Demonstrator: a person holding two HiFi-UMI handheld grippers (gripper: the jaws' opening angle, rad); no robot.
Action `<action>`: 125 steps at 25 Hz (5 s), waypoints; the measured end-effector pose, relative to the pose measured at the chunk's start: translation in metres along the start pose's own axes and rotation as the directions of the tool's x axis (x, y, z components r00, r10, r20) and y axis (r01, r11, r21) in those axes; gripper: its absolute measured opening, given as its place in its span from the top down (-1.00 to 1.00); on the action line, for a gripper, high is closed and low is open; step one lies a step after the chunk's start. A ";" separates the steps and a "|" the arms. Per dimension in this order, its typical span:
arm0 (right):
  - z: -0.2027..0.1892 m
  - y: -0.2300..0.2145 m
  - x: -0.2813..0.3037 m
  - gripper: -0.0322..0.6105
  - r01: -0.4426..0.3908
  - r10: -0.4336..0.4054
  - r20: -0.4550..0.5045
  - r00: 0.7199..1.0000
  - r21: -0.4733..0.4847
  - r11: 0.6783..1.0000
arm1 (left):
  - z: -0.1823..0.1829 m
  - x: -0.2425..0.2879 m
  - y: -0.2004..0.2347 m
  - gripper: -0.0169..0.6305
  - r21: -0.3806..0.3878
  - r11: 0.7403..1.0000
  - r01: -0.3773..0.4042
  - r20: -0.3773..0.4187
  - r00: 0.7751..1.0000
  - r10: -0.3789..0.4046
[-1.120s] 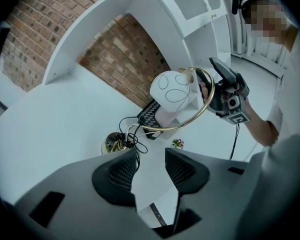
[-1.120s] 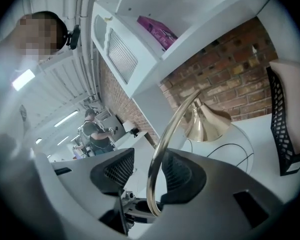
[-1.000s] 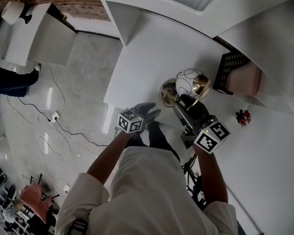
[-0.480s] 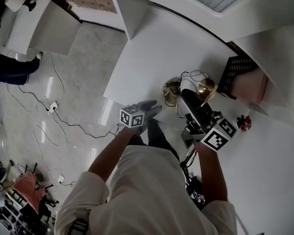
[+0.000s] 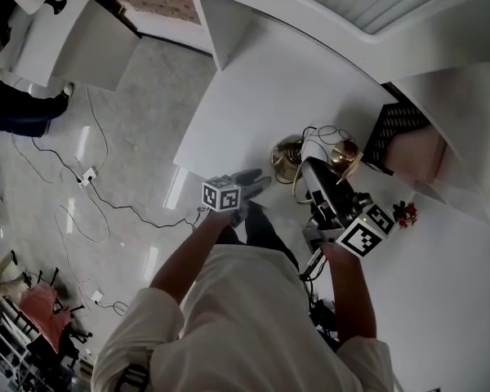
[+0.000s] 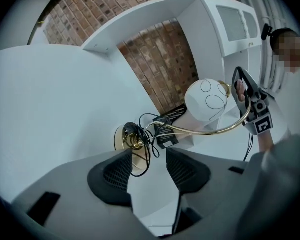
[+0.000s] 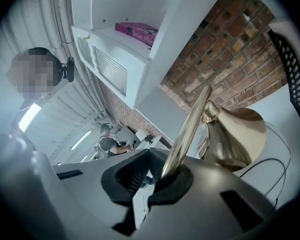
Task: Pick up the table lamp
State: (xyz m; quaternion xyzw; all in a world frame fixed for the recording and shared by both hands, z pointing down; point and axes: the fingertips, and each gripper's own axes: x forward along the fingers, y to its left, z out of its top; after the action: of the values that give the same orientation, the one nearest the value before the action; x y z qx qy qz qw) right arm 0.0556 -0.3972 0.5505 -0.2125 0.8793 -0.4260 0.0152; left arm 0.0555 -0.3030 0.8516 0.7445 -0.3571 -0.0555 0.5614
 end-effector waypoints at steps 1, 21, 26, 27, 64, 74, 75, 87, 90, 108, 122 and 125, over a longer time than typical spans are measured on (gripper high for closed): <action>0.000 0.000 0.000 0.91 -0.003 0.003 0.001 1.000 0.002 1.000 | 0.001 0.001 0.001 0.28 -0.011 1.000 0.000 0.004 1.000 0.000; 0.005 0.026 0.006 0.89 -0.047 0.047 0.006 0.999 0.039 0.998 | -0.009 -0.001 0.026 0.06 -0.213 0.977 0.006 0.046 0.999 0.004; 0.004 0.047 0.006 0.89 -0.061 0.061 0.003 0.998 0.030 0.998 | -0.011 -0.004 0.024 0.03 -0.238 0.971 0.023 0.053 0.999 -0.010; 0.004 0.050 0.006 0.89 -0.064 0.064 0.003 0.998 0.025 0.998 | -0.010 -0.003 0.024 0.03 -0.240 0.970 0.027 0.056 0.998 -0.014; 0.015 0.146 -0.005 0.89 -0.047 0.050 0.014 0.999 -0.183 0.982 | 0.017 -0.019 -0.043 0.09 -0.306 0.898 0.317 0.080 0.948 -0.308; 0.011 0.210 -0.022 0.89 -0.024 0.037 0.029 0.999 -0.339 0.940 | 0.012 -0.059 -0.086 0.19 -0.290 0.883 0.369 0.039 0.927 -0.374; 0.009 0.216 -0.024 0.88 -0.021 0.035 0.033 0.999 -0.352 0.936 | 0.011 -0.065 -0.089 0.21 -0.291 0.880 0.374 0.040 0.924 -0.380; -0.009 0.260 -0.032 0.86 0.012 0.017 0.067 0.998 -0.413 0.911 | 0.003 -0.096 -0.098 0.50 -0.287 0.883 0.372 -0.038 0.916 -0.398; -0.007 0.263 -0.032 0.86 0.026 0.009 0.083 0.996 -0.406 0.913 | 0.003 -0.100 -0.097 0.56 -0.296 0.881 0.368 -0.051 0.915 -0.399; -0.036 0.285 -0.110 0.83 0.017 0.010 0.057 0.998 -0.456 0.890 | -0.051 -0.095 -0.137 0.55 -0.273 0.888 0.369 -0.049 0.917 -0.396; -0.092 0.328 -0.213 0.82 -0.072 0.089 0.012 0.996 -0.499 0.864 | -0.135 -0.117 -0.183 0.55 -0.210 0.900 0.383 0.042 0.923 -0.383; -0.104 0.336 -0.231 0.82 -0.091 0.103 -0.004 0.995 -0.504 0.859 | -0.155 -0.122 -0.192 0.55 -0.216 0.898 0.382 0.062 0.924 -0.378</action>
State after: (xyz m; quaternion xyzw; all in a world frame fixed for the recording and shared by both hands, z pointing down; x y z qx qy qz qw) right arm 0.1224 -0.0471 0.3267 -0.1694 0.9693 -0.1781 -0.0089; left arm 0.1305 -0.0856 0.7008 0.7313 -0.2015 -0.2107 0.6166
